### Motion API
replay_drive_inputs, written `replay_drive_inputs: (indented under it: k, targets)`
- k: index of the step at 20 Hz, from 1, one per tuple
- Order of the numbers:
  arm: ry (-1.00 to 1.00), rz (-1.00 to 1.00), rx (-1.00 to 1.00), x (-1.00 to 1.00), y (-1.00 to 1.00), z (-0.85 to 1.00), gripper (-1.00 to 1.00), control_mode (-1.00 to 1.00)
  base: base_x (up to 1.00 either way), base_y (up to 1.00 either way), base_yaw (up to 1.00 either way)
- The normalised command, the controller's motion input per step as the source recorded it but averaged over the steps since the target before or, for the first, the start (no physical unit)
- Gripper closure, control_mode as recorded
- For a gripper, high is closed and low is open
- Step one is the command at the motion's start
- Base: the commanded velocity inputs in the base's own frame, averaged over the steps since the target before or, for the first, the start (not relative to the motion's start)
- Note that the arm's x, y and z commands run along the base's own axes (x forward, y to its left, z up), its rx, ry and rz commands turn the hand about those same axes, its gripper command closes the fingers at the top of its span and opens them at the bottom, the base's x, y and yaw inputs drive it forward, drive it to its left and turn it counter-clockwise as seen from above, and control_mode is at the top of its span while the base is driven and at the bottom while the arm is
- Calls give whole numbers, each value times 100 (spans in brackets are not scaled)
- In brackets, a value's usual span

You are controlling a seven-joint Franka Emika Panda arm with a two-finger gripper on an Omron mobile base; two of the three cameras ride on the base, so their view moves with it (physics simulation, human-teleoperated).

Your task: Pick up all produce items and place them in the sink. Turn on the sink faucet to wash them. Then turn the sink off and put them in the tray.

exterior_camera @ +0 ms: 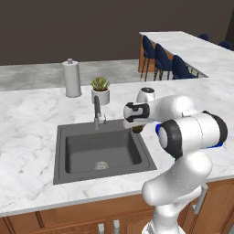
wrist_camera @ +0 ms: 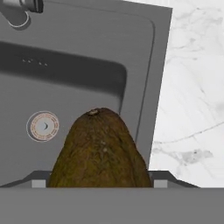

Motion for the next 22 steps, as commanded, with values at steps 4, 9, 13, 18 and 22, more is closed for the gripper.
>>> replay_drive_inputs:
  k: [4, 9, 13, 18, 22]
  targets:
    - [0, -2, 0, 0, -59, 25, 100, -100, 0, 0, 0]
    - [0, -4, -1, 0, -61, 16, 100, -100, 0, 0, 0]
    - [0, -6, 0, 0, -64, 8, 100, -100, 0, 0, 0]
    - [0, -8, 0, -1, -64, 2, 100, -100, 0, 0, 0]
    - [0, -8, 0, -5, -62, 0, 100, -100, 0, 0, 0]
